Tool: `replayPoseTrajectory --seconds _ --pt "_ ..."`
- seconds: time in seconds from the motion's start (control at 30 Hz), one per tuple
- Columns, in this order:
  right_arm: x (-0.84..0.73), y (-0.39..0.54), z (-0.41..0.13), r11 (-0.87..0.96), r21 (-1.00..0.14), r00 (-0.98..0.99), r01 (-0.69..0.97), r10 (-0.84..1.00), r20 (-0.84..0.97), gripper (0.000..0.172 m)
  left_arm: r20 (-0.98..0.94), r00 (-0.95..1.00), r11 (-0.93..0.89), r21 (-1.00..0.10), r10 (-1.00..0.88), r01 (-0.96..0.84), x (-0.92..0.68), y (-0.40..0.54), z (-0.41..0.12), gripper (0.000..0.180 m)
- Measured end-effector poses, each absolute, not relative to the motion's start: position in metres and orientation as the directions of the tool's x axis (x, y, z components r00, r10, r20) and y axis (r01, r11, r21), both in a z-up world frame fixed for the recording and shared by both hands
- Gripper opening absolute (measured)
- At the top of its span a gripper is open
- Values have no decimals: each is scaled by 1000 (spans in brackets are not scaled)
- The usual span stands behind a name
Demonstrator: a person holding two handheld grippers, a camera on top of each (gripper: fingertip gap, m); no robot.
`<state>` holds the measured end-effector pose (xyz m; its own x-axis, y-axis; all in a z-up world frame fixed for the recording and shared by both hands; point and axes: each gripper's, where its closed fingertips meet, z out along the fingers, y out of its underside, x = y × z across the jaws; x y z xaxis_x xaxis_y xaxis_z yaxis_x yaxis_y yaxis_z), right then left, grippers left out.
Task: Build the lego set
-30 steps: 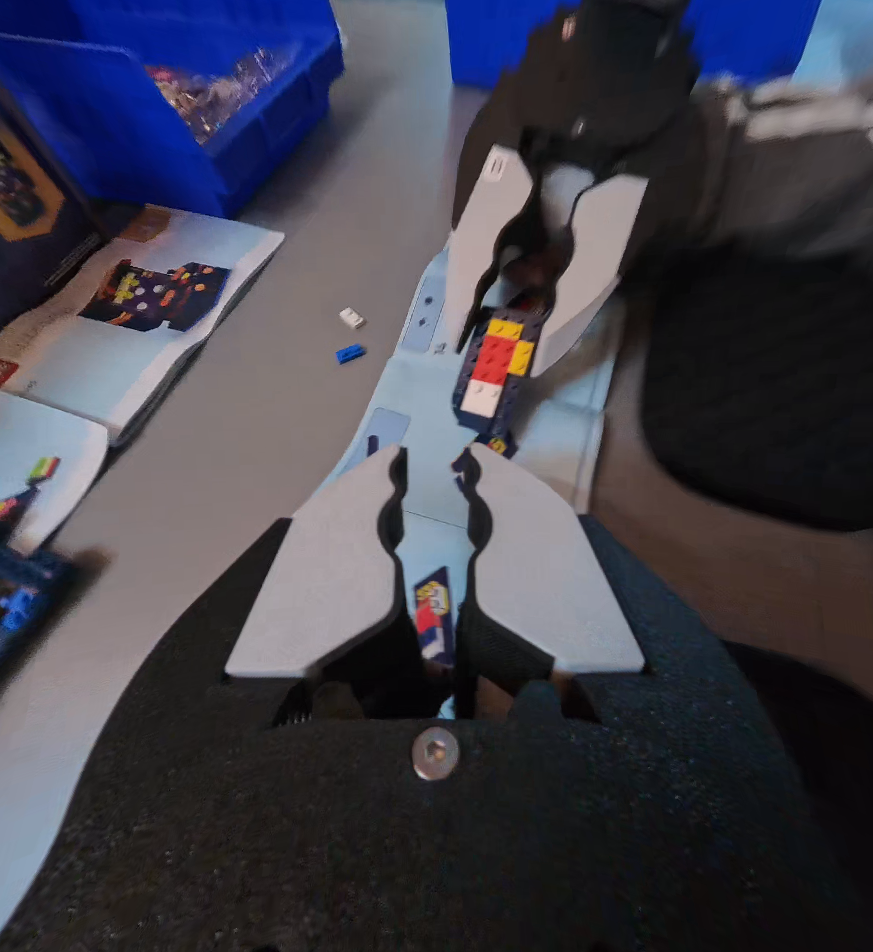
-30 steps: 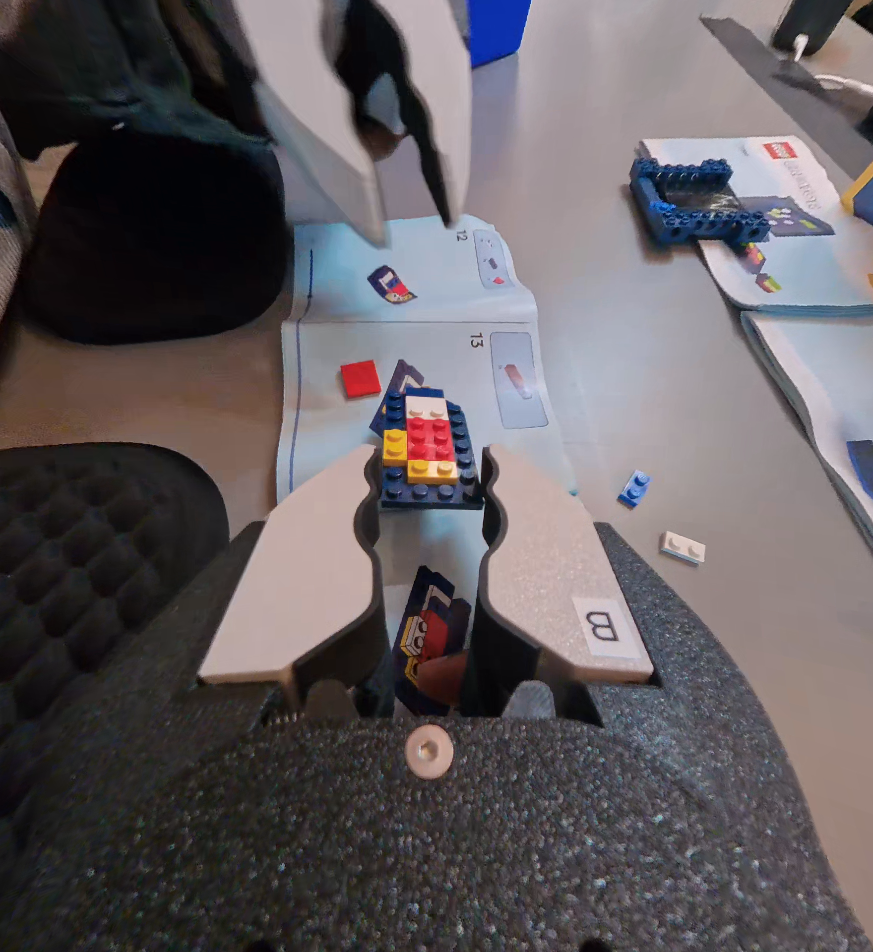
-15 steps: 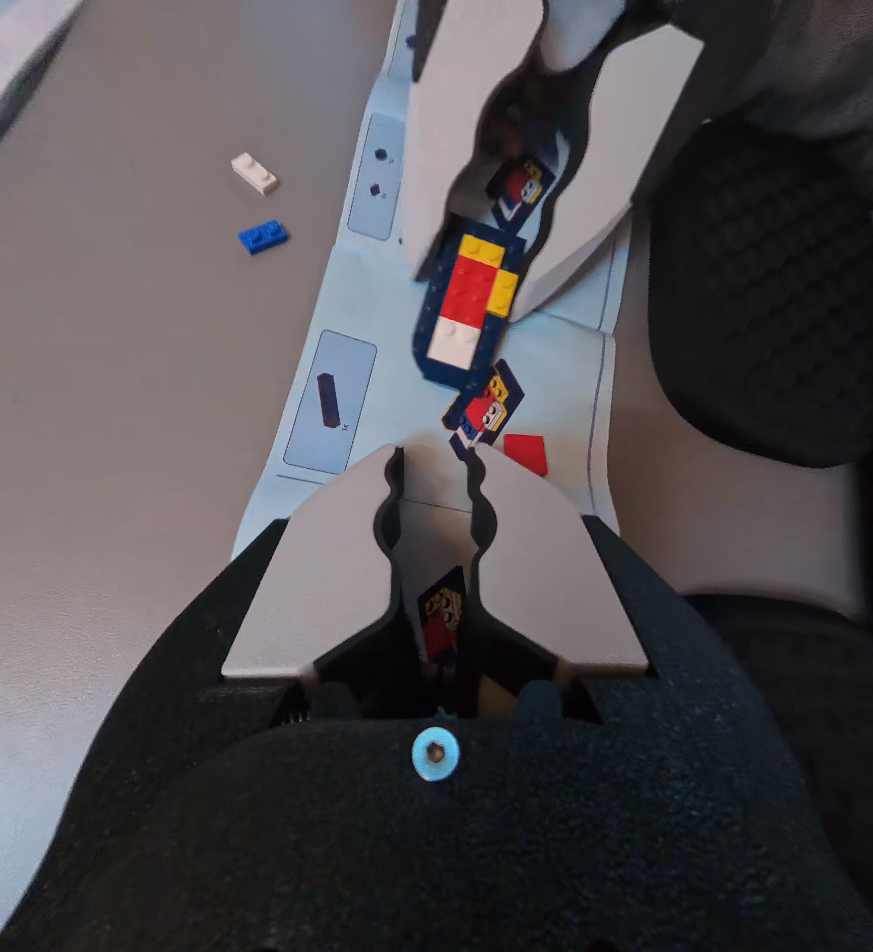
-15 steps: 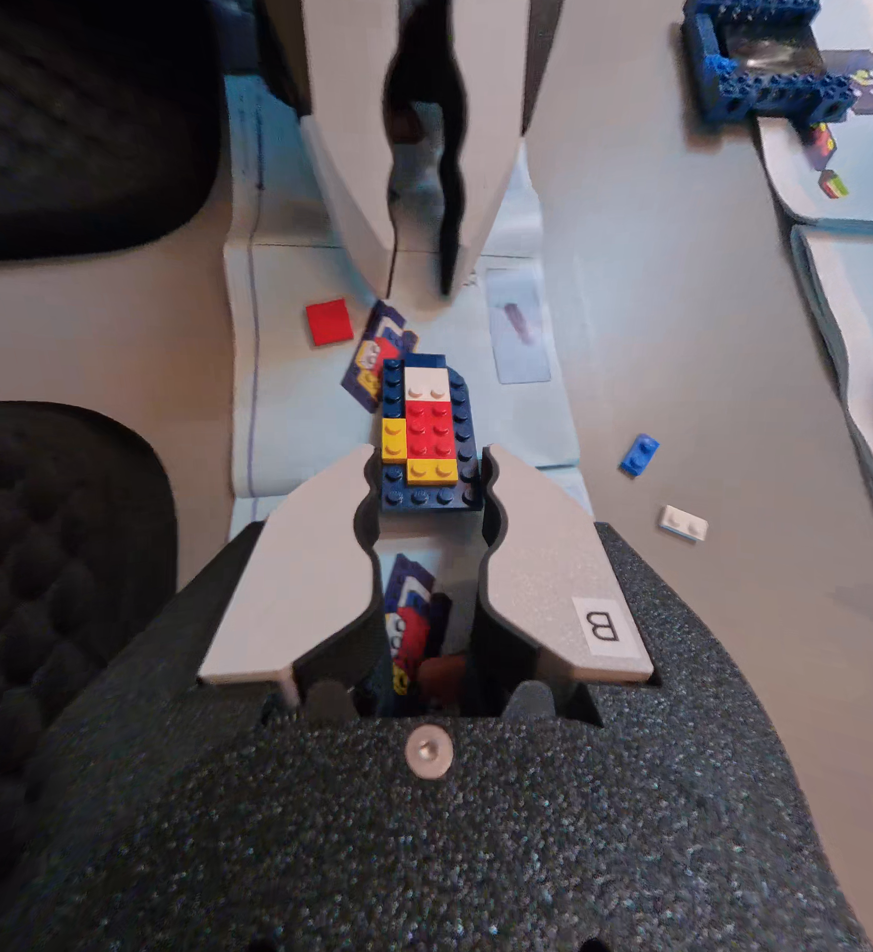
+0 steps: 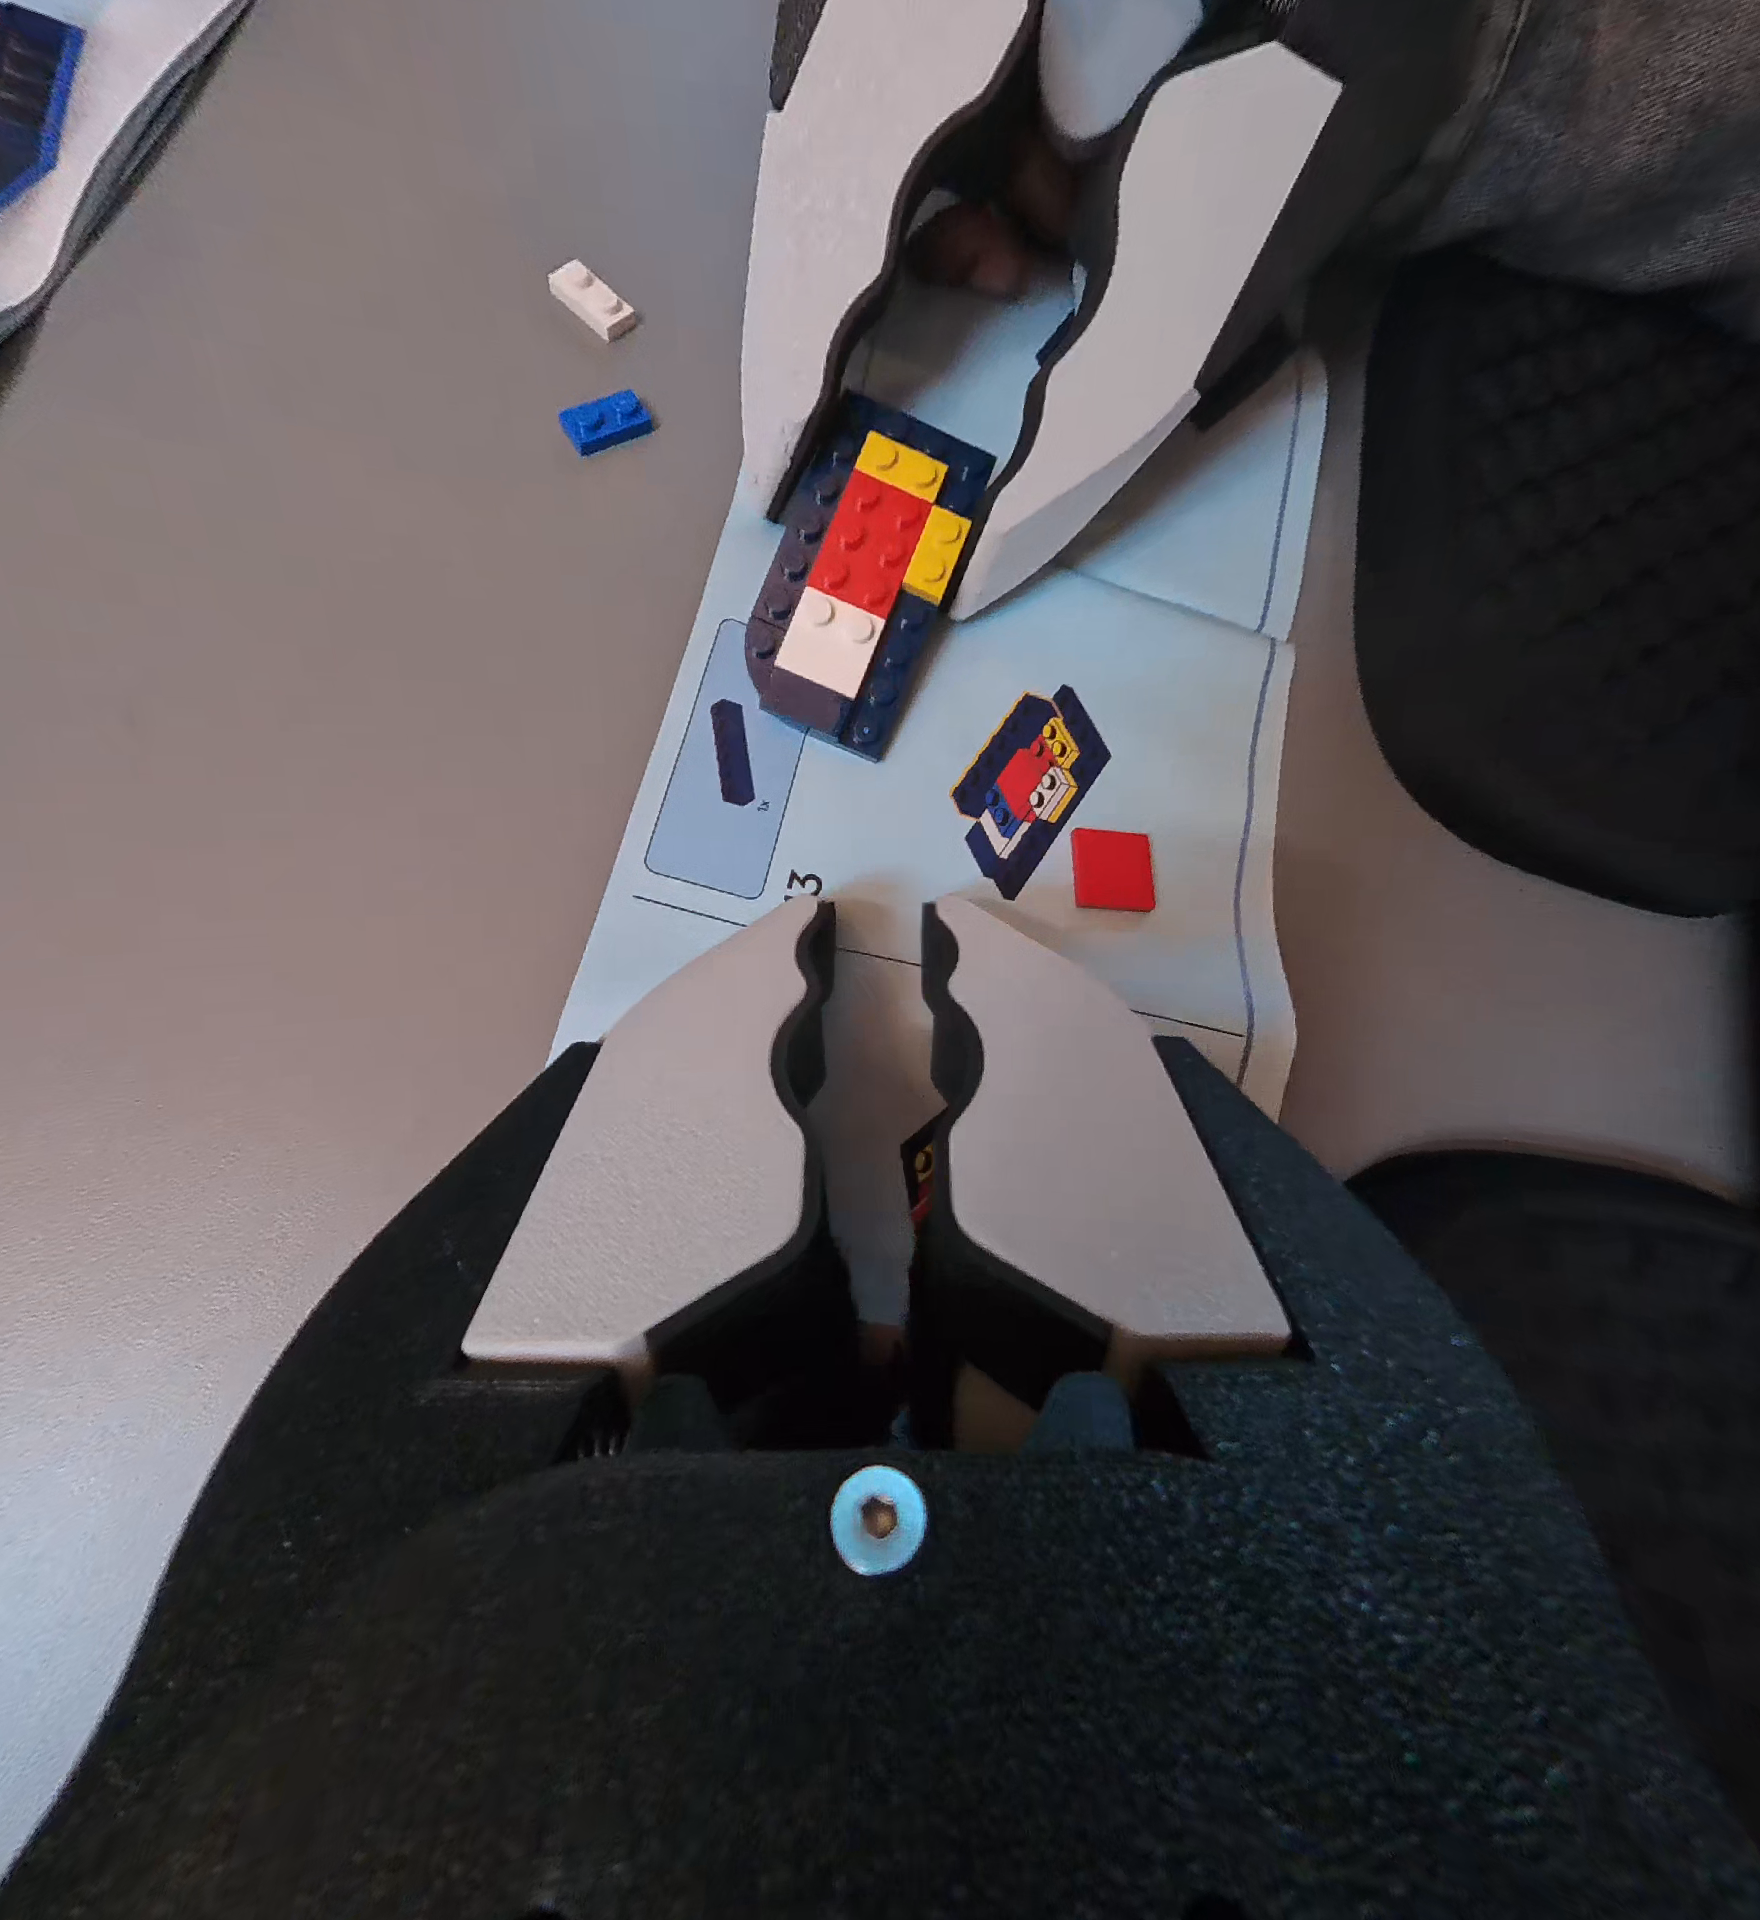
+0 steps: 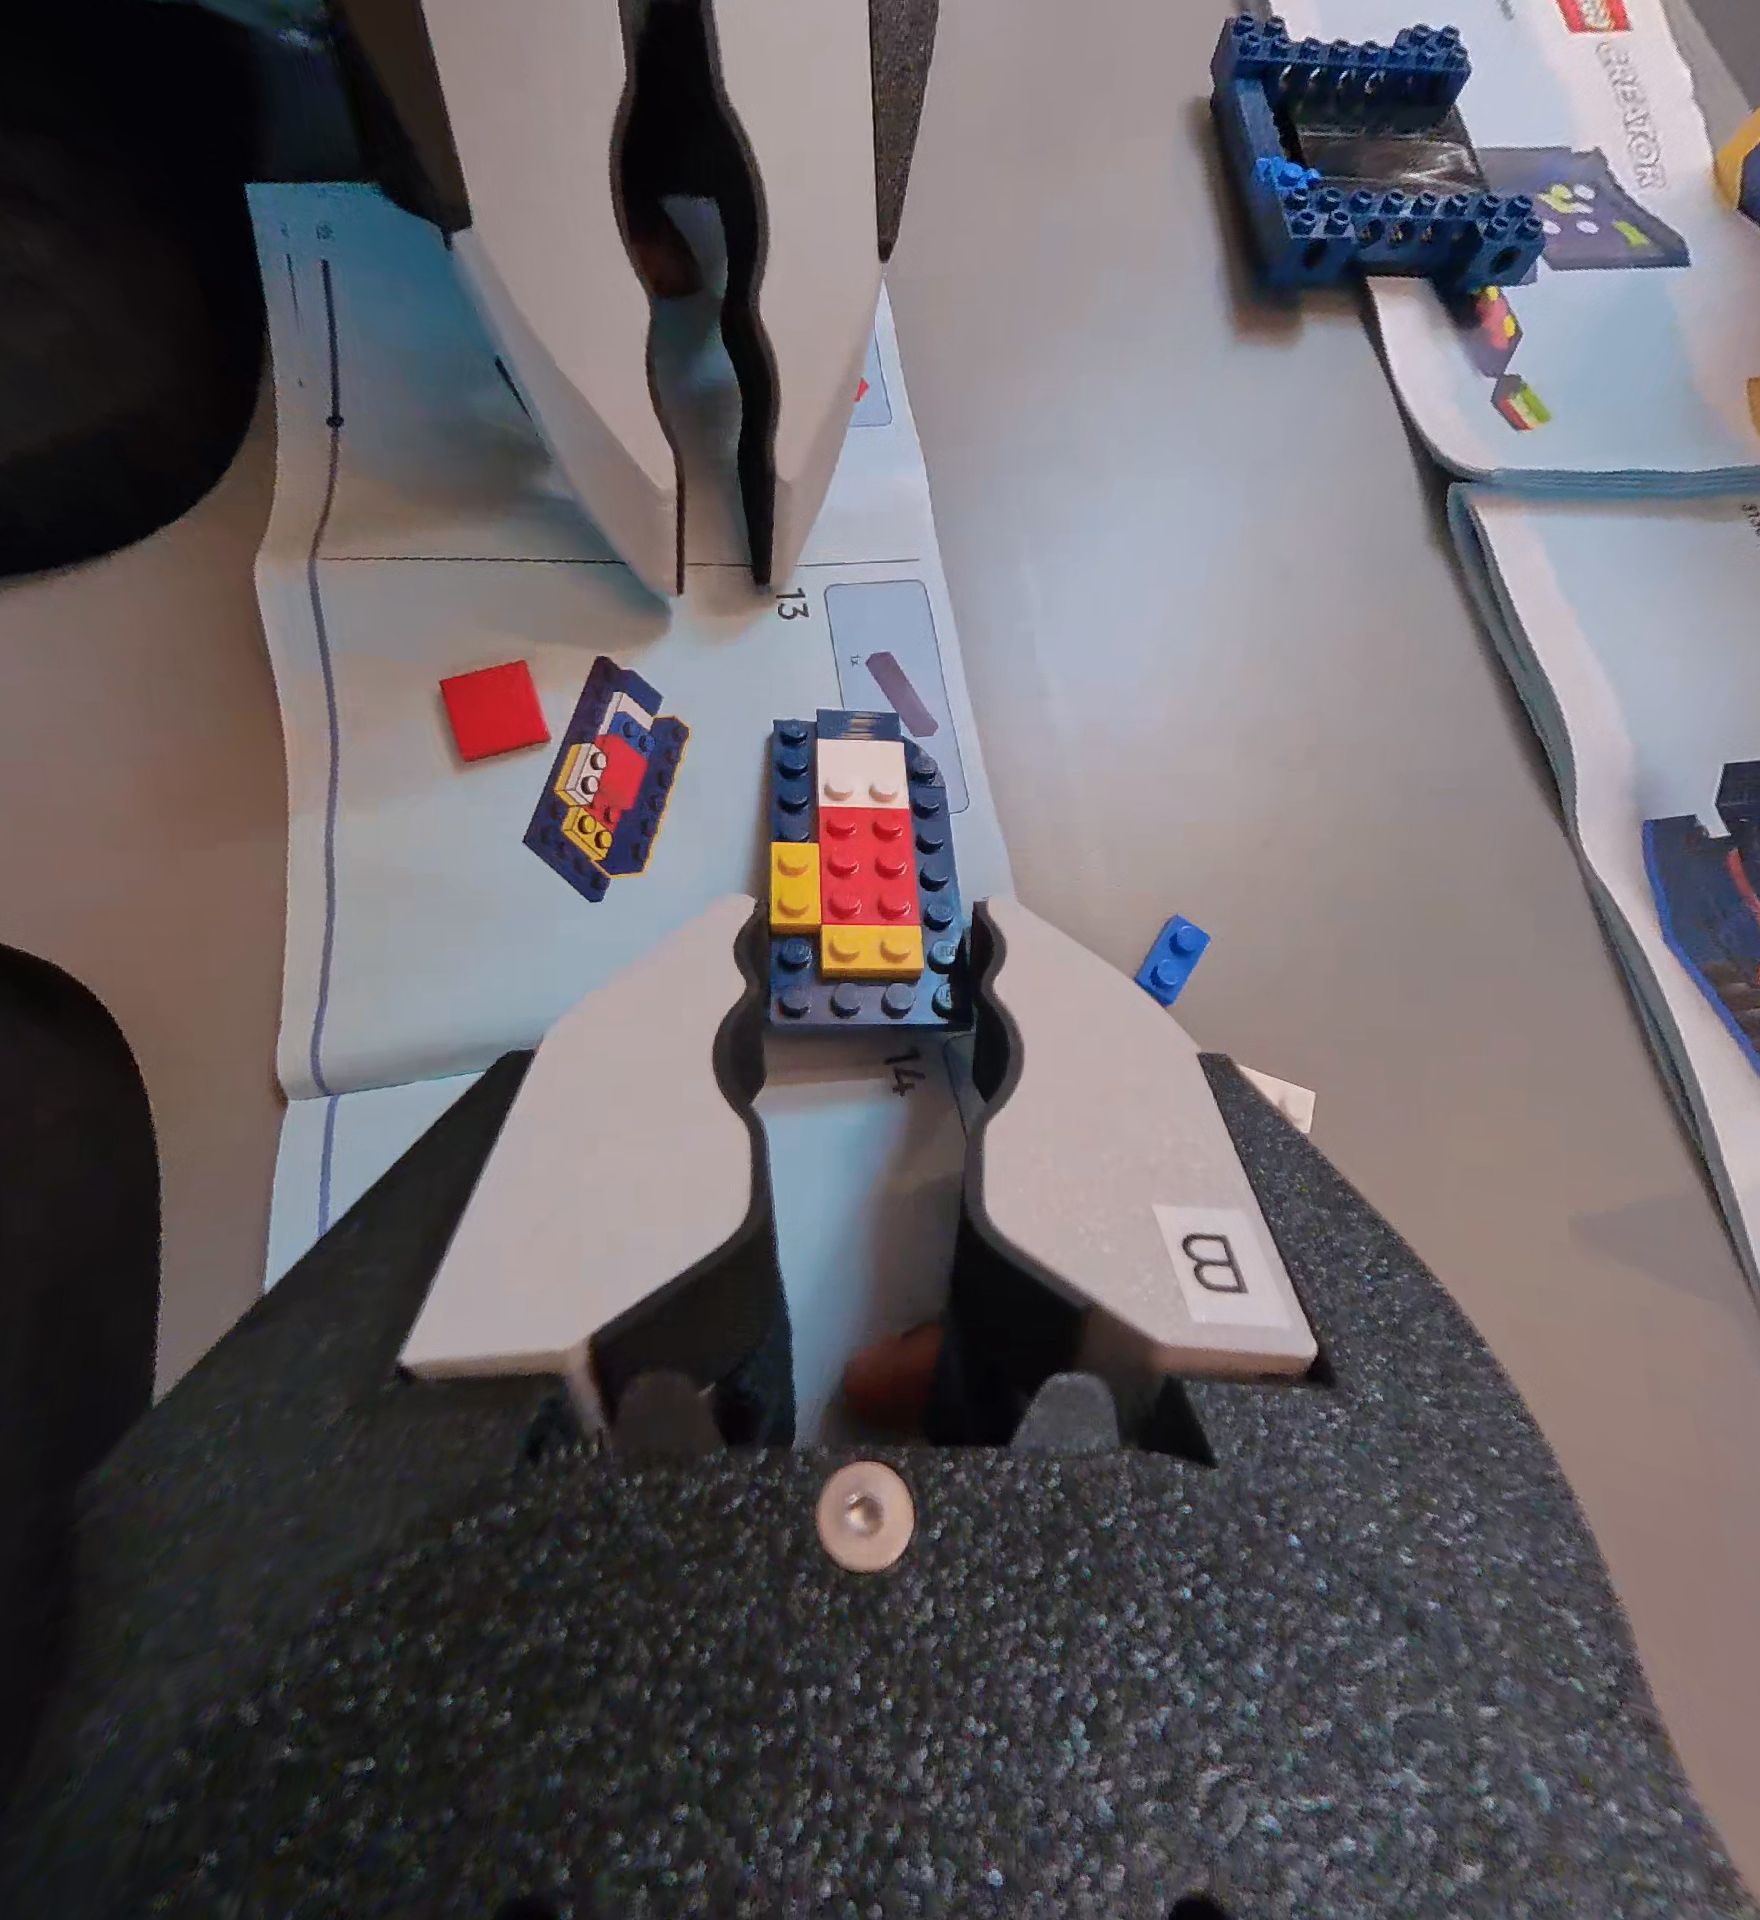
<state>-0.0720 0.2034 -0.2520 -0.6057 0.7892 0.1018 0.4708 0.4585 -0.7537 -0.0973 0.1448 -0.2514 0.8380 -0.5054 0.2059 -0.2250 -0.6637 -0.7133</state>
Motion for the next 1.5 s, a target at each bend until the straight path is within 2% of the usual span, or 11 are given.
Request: replayPoseTrajectory --seconds 0.37,0.43,0.5,0.57,0.67,0.83,1.0,1.13,1.23,1.4,1.5 --pt "-72 203 -252 455 -754 -605 474 790 96 37 230 837 -665 -720 -497 -197 -98 145 -251 14" --pt "-72 203 -248 452 -768 -604 453 790 108 37 243 854 -656 -741 -460 -143 -102 151 -244 19" --pt "-73 207 -231 391 -836 -576 386 809 112 36 257 891 -538 -843 -375 18 -117 166 -211 25" --pt "-72 218 -201 250 -920 -527 302 848 58 36 282 905 -373 -915 -318 154 -136 169 -175 29" --pt "-60 243 -161 117 -974 -473 196 881 10 36 230 939 -264 -951 -255 161 -152 168 -159 31" --pt "-38 268 -130 110 -991 -412 82 909 67 37 172 945 -424 -905 -277 41 -135 173 -191 36" --pt "-25 272 -102 -5 -999 -431 -47 902 15 37 150 962 -407 -912 -227 47 -145 174 -193 36" --pt "-17 283 -91 -67 -992 -421 -106 907 -17 36 237 962 -321 -929 -136 184 -164 175 -182 37" --pt "-14 286 -88 -120 -984 -435 -129 899 -52 36 234 970 -248 -945 -61 212 -181 173 -173 39" --pt "-18 281 -92 -177 -978 -471 -114 876 -104 36 326 945 57 -945 42 323 -213 156 -134 36" --pt "-22 279 -98 -194 -976 -483 -96 866 -125 36 380 924 77 -924 50 375 -221 152 -133 36"
